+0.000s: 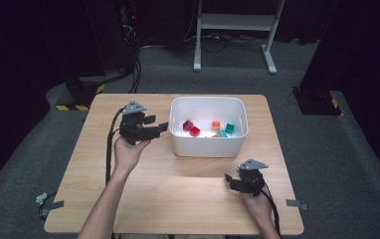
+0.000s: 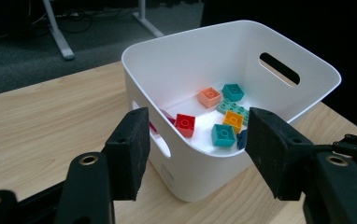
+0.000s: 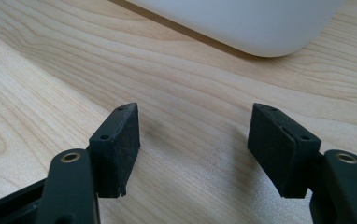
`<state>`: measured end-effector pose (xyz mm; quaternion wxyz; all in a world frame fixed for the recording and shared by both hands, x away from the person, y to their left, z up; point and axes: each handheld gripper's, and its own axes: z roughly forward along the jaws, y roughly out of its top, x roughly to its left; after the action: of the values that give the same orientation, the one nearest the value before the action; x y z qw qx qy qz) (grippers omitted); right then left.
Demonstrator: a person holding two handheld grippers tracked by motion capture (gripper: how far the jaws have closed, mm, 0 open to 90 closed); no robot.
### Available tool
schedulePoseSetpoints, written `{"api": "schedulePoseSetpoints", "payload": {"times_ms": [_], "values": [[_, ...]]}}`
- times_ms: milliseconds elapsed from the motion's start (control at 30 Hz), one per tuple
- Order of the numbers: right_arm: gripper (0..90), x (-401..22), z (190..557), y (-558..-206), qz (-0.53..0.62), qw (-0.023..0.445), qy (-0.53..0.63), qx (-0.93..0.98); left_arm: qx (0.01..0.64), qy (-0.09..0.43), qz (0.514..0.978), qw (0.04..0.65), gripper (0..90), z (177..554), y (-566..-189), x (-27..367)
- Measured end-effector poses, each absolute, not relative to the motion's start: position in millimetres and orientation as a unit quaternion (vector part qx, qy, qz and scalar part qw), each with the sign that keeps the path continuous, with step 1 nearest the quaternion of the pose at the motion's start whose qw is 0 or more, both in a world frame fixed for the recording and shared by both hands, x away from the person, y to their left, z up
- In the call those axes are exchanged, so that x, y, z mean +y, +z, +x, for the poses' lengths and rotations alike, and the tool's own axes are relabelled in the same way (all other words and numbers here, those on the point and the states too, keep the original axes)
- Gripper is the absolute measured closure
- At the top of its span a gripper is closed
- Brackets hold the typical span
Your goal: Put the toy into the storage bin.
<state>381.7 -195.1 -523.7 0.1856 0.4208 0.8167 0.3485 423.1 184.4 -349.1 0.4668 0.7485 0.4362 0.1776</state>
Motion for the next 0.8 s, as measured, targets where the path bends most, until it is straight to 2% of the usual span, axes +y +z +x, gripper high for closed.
{"api": "schedulePoseSetpoints", "payload": {"times_ms": [800], "values": [[34.3, -195, 382, -524, 0.421, 0.186, 0.349, 0.817, 0.443, 0.187, 0.739, 0.472, 40.0, 406, -350, 207]]}}
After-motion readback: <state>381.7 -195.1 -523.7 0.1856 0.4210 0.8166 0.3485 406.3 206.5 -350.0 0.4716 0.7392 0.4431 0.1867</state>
